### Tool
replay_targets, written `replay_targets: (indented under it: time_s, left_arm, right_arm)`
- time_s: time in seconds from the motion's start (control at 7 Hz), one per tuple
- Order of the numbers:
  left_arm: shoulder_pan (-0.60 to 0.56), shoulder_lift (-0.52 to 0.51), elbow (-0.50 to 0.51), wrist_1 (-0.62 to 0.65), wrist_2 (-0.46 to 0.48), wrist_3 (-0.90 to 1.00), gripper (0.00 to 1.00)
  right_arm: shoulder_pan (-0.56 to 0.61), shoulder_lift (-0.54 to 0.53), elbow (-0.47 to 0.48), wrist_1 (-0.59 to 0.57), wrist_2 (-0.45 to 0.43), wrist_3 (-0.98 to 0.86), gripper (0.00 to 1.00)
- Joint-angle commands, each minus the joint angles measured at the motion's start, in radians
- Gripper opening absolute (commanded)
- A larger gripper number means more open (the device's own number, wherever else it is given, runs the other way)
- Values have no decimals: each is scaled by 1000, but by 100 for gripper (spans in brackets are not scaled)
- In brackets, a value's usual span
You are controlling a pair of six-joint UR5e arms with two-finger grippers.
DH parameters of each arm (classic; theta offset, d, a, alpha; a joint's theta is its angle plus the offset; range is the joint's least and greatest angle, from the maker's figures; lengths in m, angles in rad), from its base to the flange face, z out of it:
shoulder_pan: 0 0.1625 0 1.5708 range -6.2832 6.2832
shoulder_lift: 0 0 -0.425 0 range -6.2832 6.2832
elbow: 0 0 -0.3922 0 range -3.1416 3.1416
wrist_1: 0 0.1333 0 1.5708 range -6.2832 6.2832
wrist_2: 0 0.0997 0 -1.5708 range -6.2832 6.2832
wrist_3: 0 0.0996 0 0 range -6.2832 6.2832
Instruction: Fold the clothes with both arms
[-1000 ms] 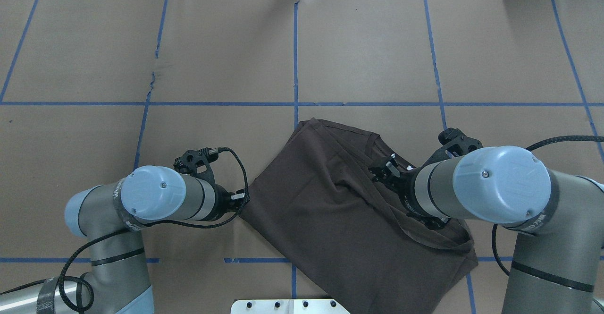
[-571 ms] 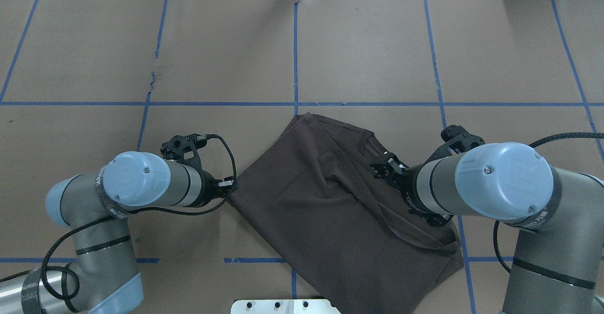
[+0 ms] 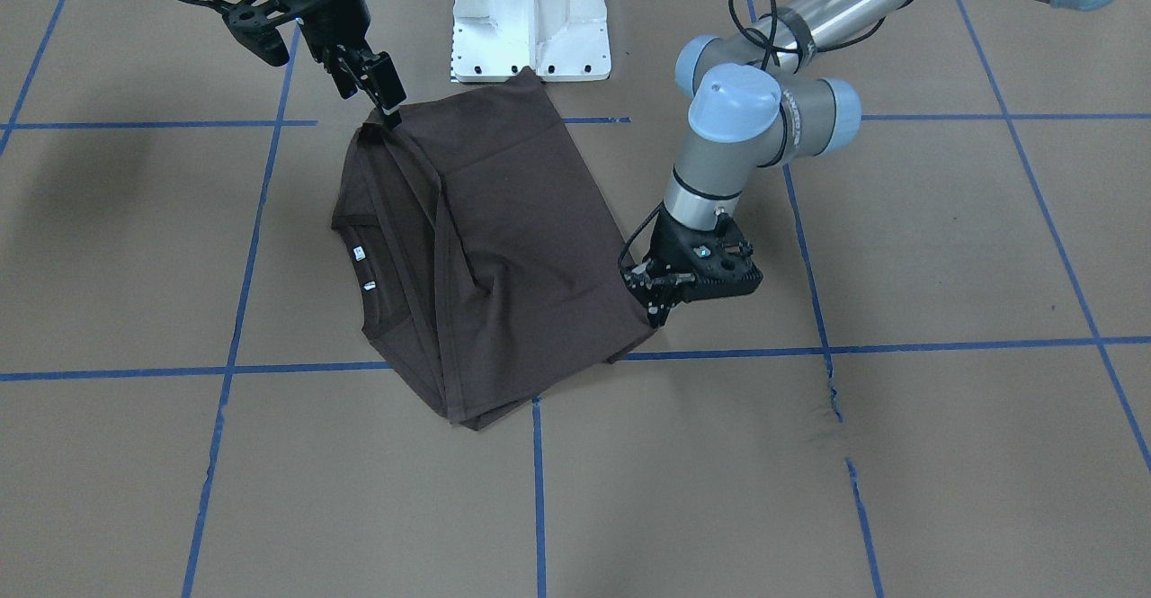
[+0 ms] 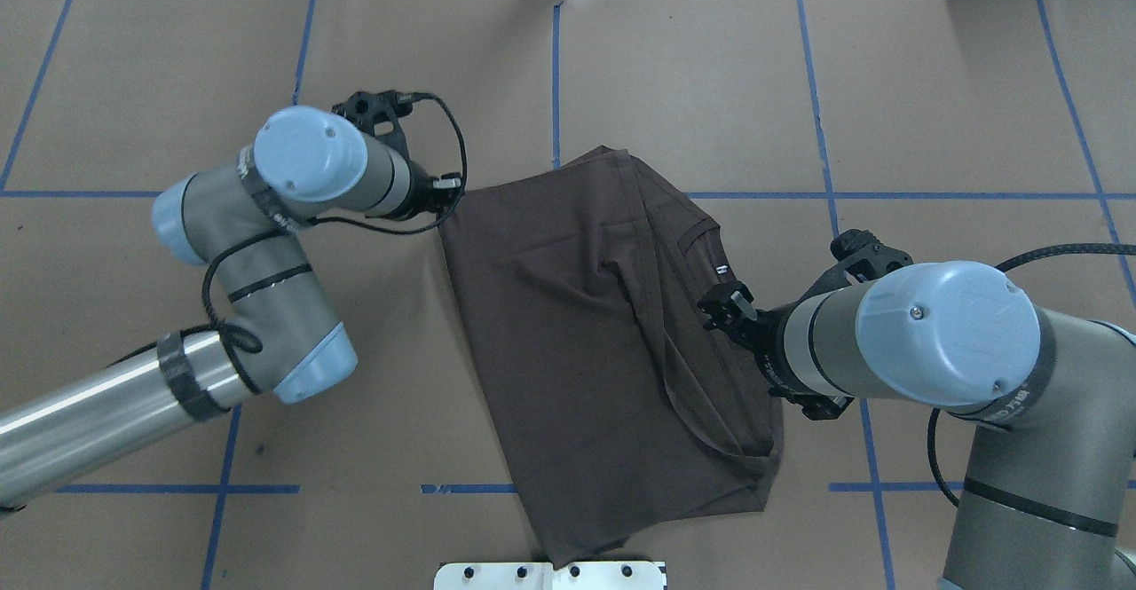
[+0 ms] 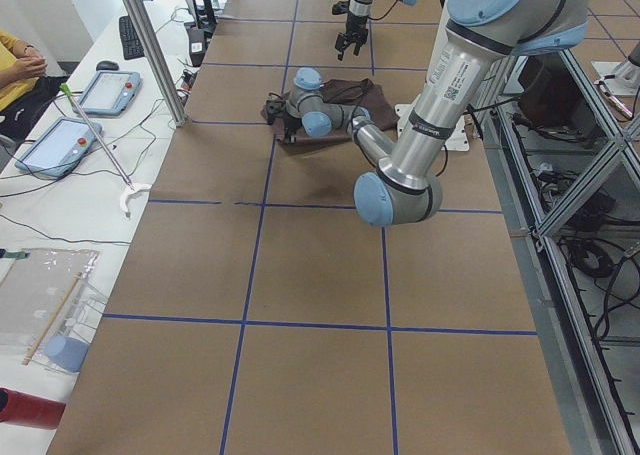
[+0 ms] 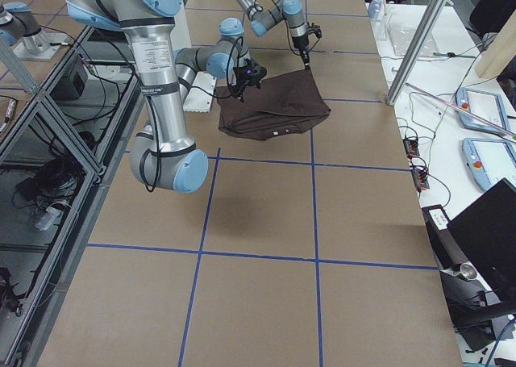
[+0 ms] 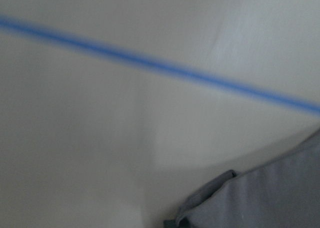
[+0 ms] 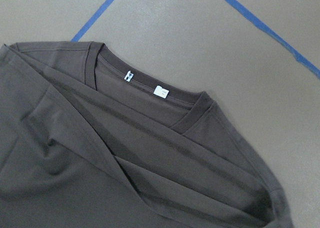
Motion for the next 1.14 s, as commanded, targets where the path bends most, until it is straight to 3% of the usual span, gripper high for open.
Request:
replay_targets:
  time_s: [0.0,0.14,0.29,0.43,0.71,0.86,1.0]
  left_arm:
    - [-76,-198,378,-246,6,87,0]
    - [-85,-231,462,-294,40,127,0]
    - [-88,-233,458,-298,38,150,56]
    - [-83,-221,416,-312,35,144,57]
    - [-88,-39,164,-310,6,147,56]
    - [-90,35,67,-307,-50,147,54]
    - [-90,42,58,-306,-55,146,54]
  right_arm:
    - [6,25,-1,1,2,0,100]
    - [3,31,-7,2,-1,0,100]
    - [2,71,-38,2,-1,0,100]
    - [-3,106,-82,4,-2,0,100]
    - [-6,184,-198,9,-6,-30,100]
    - [-10,221,-269,43,-9,-60,82]
    - [-20,223,-338,117,-21,-108,71]
